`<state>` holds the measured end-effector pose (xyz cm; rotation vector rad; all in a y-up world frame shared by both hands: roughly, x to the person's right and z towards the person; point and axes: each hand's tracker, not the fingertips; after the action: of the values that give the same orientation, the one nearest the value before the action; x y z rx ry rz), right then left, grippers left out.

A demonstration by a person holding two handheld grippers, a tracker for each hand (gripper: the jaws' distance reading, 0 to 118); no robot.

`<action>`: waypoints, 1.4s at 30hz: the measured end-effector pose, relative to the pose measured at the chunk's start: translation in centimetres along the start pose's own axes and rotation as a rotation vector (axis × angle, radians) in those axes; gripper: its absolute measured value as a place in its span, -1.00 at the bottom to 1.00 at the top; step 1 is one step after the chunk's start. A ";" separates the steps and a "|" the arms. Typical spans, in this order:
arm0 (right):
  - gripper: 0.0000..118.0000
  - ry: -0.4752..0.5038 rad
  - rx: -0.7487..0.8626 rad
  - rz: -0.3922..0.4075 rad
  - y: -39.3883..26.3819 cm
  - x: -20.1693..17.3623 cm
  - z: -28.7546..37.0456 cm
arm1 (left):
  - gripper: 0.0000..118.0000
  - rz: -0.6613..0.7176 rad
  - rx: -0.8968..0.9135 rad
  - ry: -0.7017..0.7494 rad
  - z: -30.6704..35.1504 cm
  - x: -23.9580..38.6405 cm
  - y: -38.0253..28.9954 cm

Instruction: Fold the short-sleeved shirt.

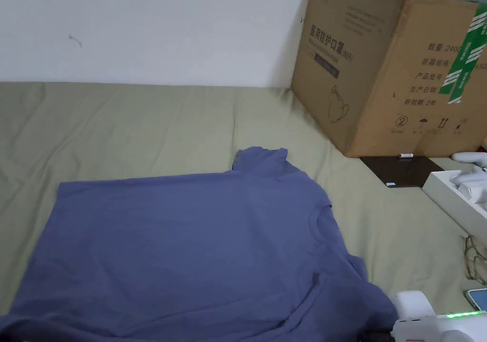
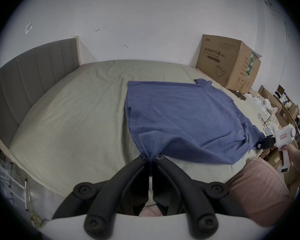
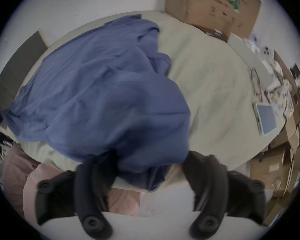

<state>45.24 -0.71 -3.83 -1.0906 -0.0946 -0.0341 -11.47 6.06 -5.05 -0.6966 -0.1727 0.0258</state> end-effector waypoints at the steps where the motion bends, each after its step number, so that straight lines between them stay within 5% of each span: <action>1: -0.55 0.002 0.013 0.011 0.0 -0.3 0.5 | -0.98 -0.002 -0.006 0.009 0.0 0.0 -0.1; 2: -0.91 0.017 0.033 0.022 -0.1 -0.4 1.0 | -0.97 -0.005 -0.010 0.010 0.0 0.0 -0.1; 19: -0.91 0.218 0.068 -0.184 1.1 1.9 11.1 | -0.98 0.005 -0.118 -0.005 1.9 -1.5 2.4; 27: -0.91 0.244 -0.100 -0.252 15.6 1.4 5.8 | -0.98 0.045 -0.284 -0.005 -8.3 -3.3 10.3; 32: -0.89 0.139 -0.221 -0.237 24.0 0.5 -2.3 | -0.97 0.119 -0.299 -0.007 -15.8 -4.1 13.4; 34: -0.67 0.118 -0.214 -0.250 25.4 -0.1 -4.7 | -0.67 0.164 -0.297 -0.005 -18.0 -4.4 14.1; 35: -0.34 0.074 -0.194 -0.281 25.6 -0.3 -5.5 | -0.31 0.190 -0.279 0.014 -18.5 -4.4 14.0; 36: 0.33 0.030 -0.140 -0.320 25.4 -0.3 -6.1 | 0.43 0.204 -0.271 0.021 -19.1 -4.6 14.0; 37: 0.77 -0.003 -0.091 -0.339 25.1 -0.5 -6.3 | 0.89 0.215 -0.269 0.024 -19.5 -4.7 14.0; 38: 0.98 -0.029 -0.038 -0.344 24.6 -0.8 -6.2 | 1.00 0.220 -0.263 0.020 -19.4 -4.7 13.7; 42: 1.00 0.050 0.310 -0.326 21.1 -1.7 -2.7 | 0.89 0.160 -0.118 0.002 -16.7 -3.5 13.8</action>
<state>45.32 6.64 -23.88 -0.7554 -0.2244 -0.3299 -11.65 5.71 -26.97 -0.8265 -0.1166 0.1686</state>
